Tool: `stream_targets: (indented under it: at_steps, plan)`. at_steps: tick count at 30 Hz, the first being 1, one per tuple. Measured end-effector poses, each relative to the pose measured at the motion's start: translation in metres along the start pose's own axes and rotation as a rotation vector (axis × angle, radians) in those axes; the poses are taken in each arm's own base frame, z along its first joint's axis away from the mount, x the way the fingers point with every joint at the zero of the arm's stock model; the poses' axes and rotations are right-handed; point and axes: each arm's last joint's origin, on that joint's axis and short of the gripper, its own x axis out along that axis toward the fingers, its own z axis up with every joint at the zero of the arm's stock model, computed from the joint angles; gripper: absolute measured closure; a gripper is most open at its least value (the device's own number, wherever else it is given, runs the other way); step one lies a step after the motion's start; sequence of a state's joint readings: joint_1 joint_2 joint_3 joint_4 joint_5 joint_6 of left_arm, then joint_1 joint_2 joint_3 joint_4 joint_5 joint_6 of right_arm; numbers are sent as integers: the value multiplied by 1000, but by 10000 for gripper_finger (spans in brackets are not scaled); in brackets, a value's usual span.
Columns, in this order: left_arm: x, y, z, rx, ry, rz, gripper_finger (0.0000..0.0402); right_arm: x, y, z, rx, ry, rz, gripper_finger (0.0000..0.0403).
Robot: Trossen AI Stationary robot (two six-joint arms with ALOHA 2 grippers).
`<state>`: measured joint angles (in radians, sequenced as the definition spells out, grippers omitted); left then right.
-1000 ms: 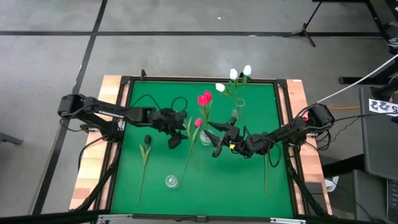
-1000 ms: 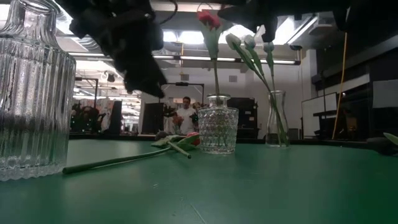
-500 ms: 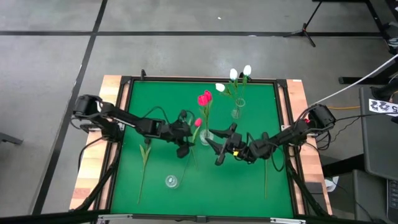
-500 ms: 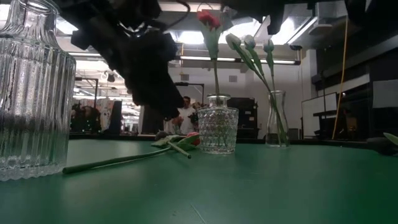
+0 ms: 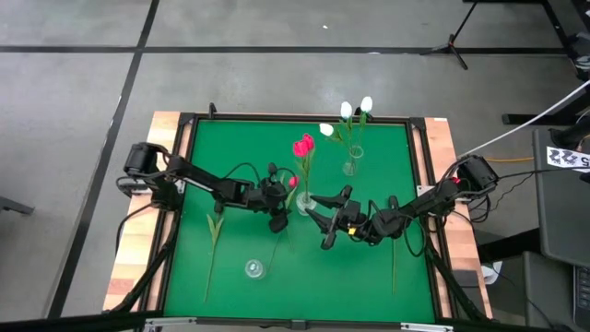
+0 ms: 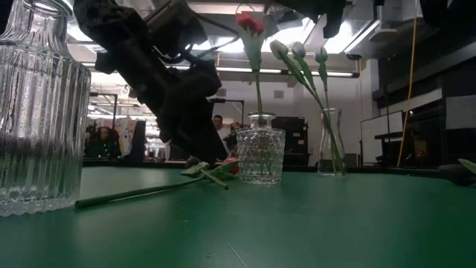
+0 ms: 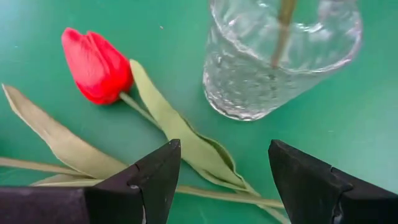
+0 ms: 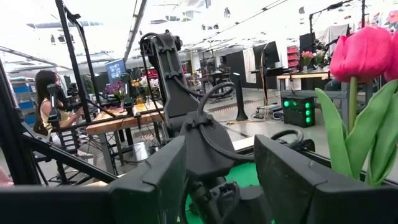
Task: Sort flowers into vase by color
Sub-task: Put the red tulip into the middle transparent flower vase
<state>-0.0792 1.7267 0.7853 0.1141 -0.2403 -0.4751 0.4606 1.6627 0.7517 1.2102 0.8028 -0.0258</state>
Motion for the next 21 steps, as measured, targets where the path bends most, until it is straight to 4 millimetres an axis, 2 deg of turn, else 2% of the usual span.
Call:
stream_targets:
  at_steps: [7, 10, 21]
  plan:
    - [4, 6, -2, 16, 28, 32, 163, 0, 0, 0, 2, 0, 0, 217]
    - [7, 8, -4, 34, 42, 42, 176, 0, 0, 0, 2, 0, 0, 217]
    - [7, 8, -4, 51, 39, 35, 311, 1, -1, 0, 2, 0, -3, 217]
